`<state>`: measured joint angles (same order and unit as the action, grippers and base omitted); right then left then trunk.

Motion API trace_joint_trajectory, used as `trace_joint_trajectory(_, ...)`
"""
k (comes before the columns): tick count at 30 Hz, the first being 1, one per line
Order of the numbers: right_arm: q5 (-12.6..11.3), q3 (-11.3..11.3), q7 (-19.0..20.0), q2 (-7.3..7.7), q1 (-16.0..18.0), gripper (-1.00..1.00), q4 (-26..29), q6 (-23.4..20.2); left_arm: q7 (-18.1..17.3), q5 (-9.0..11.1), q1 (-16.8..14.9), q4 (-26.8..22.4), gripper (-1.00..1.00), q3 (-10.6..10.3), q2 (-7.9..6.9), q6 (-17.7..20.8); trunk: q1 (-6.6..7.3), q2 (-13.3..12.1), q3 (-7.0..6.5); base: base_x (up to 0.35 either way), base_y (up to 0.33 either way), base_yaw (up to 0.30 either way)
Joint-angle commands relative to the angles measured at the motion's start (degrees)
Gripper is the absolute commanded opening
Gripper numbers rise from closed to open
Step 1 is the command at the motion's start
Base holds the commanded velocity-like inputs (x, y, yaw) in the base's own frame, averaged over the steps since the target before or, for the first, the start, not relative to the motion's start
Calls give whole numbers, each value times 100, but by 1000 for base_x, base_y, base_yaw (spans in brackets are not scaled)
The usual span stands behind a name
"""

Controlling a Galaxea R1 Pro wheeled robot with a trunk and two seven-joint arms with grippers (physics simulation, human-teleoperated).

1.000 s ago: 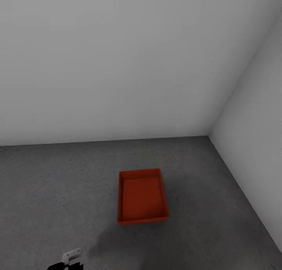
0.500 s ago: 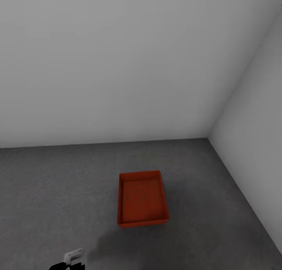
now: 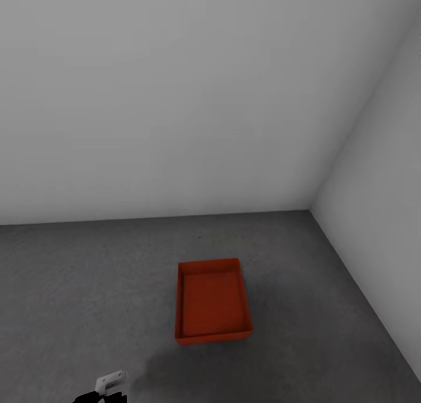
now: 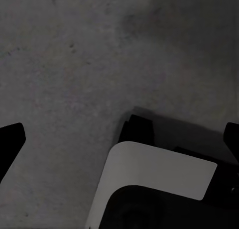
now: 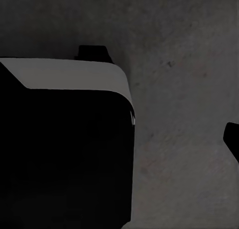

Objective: Move the two storage containers from the living room to the garage. In the garage, place one container on the floor and stack the other container on top of it (either order is fine).

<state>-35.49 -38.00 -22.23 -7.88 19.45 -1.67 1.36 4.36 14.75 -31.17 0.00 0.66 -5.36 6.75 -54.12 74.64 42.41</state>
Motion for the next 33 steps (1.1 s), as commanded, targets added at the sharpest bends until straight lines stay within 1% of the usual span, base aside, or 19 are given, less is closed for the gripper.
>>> trace_joint_trajectory(1,-45,-44,-5,-9,6,100,-16,14,13,28,-3,0,100,4,0,19,0,2,-6,0,0,0)
trace_joint_trajectory(33,-45,-43,-1,-20,6,100,-17,14,14,28,-3,0,100,4,0,19,0,2,-298,0,0,0)
